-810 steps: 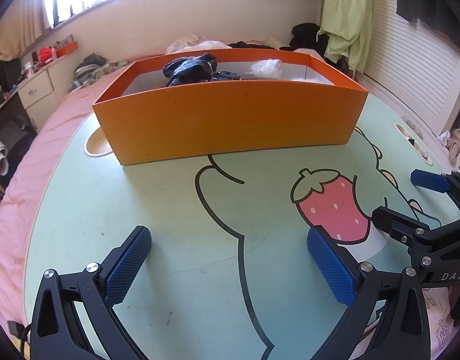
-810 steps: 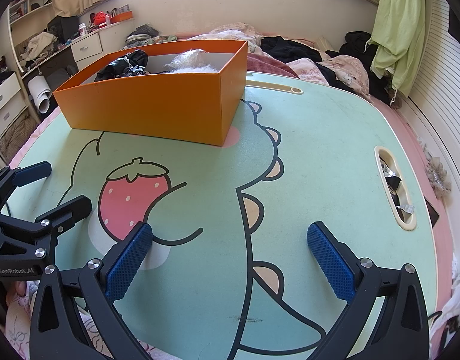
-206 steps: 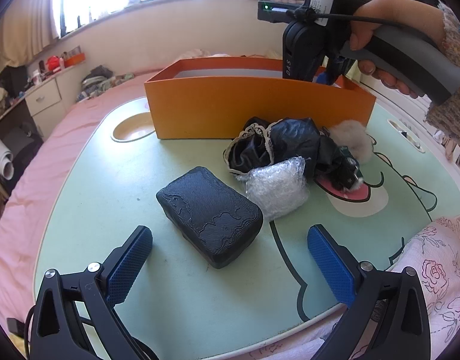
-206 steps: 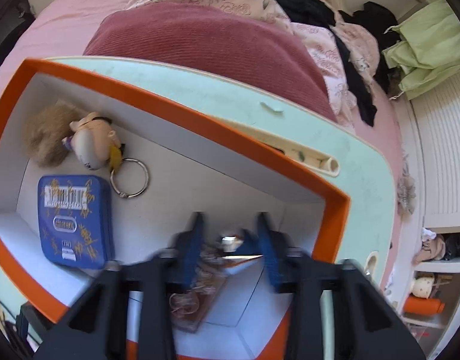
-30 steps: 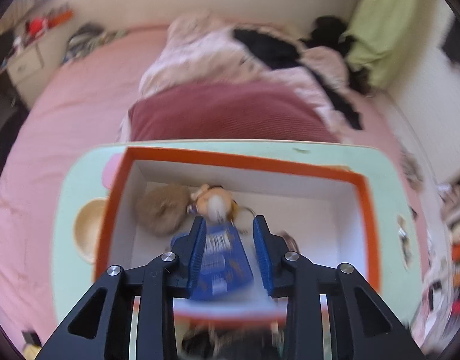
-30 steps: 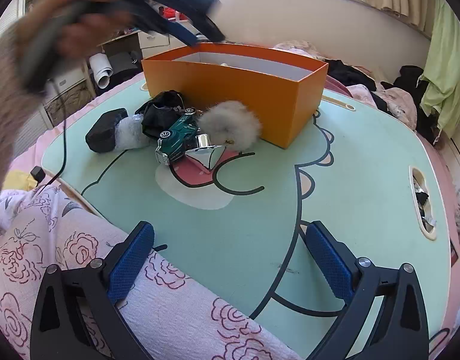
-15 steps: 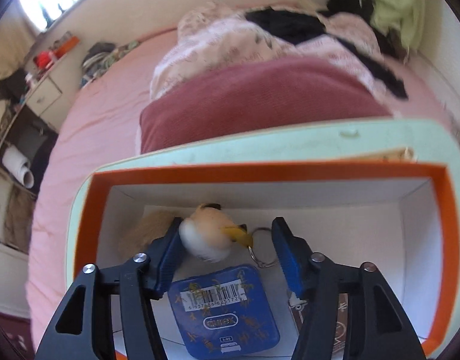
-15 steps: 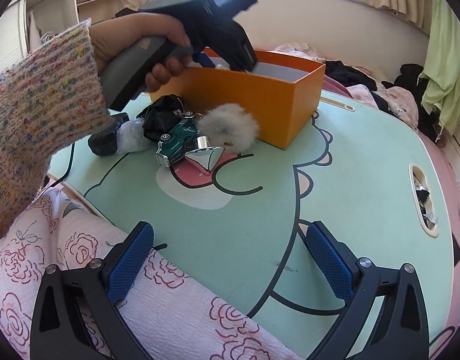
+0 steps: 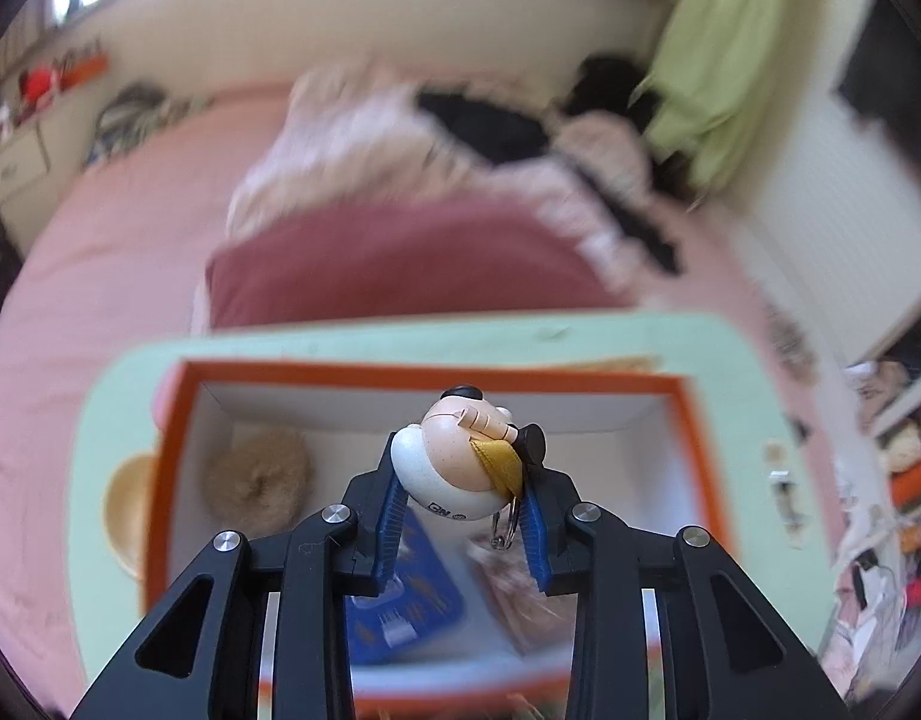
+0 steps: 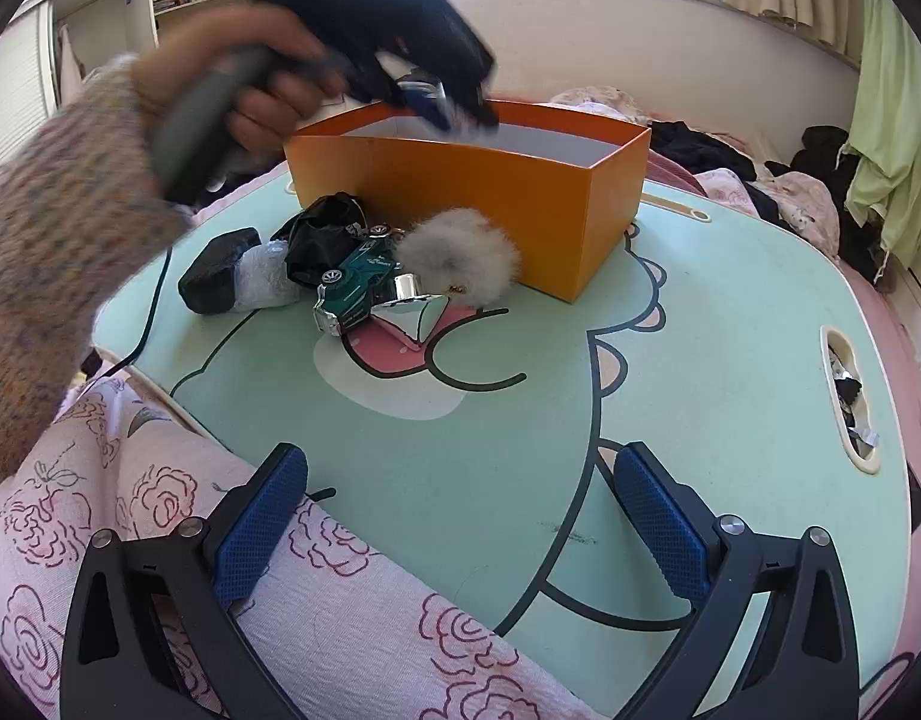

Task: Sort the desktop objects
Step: 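Lift the doll keychain out and release it on the table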

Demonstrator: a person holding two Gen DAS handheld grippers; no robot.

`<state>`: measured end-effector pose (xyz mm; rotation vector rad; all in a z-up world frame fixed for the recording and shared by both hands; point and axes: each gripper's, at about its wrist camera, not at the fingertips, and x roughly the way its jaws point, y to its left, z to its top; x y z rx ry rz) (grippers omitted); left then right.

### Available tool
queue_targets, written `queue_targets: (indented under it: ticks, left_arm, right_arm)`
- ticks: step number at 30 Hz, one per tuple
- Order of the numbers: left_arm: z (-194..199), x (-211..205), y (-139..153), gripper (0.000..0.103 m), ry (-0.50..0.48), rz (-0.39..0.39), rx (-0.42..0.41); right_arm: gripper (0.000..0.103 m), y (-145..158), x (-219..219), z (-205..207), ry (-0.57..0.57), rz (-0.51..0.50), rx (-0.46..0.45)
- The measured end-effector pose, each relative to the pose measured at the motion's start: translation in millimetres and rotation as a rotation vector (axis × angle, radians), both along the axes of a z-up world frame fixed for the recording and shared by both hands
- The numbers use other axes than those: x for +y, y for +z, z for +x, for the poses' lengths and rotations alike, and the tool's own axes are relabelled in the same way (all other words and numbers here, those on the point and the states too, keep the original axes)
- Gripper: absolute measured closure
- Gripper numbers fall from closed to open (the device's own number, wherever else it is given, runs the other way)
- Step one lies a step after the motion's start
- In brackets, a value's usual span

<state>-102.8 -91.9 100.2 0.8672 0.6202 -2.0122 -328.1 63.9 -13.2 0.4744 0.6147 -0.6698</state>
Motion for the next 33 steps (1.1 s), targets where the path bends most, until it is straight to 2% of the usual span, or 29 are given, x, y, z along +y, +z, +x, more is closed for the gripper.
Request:
queue_targets:
  ticks: [3, 6, 11, 16, 19, 21, 24, 29, 33]
  left_arm:
    - [27.3, 47.0, 30.3, 0.071, -0.06, -0.096, 0.102]
    - [53.9, 85.3, 32.8, 0.071, -0.086, -0.143, 0.132]
    - [71.1, 106.0, -14.3, 0.071, -0.068, -0.104, 0.088]
    - [59.4, 97.4, -56.1, 0.071, -0.075, -0.025, 0.072]
    - [63.5, 102.0, -52.6, 0.06, -0.063, -0.048, 0.097]
    - [73.6, 108.6, -41.4, 0.047, -0.057, -0.087, 0.144]
    - [91.3, 119.4, -28.9, 0.035, -0.018, -0.139, 0.182]
    - [124.1, 140.1, -43.1, 0.026, 0.08, -0.194, 0.092]
    - [139.7, 154.0, -66.1, 0.026, 0.084, -0.178, 0.033]
  right_arm:
    - [0.001, 0.0, 0.3, -0.3, -0.001, 0.001, -0.002]
    - [0.001, -0.1, 0.9, -0.7, -0.001, 0.003, -0.005]
    - [0.001, 0.3, 1.6, -0.6, -0.001, 0.003, -0.005]
    - [0.001, 0.2, 1.7, -0.6, -0.002, 0.002, -0.005]
    - [0.001, 0.3, 1.9, -0.7, -0.002, 0.002, -0.006]
    - [0.001, 0.4, 2.1, -0.5, -0.002, 0.002, -0.007]
    - [0.001, 0.4, 2.2, -0.9, -0.003, 0.002, -0.006]
    - [0.001, 0.5, 2.5, -1.1, -0.003, 0.002, -0.007]
    - [0.001, 0.1, 2.0, -0.8, -0.005, 0.001, -0.007]
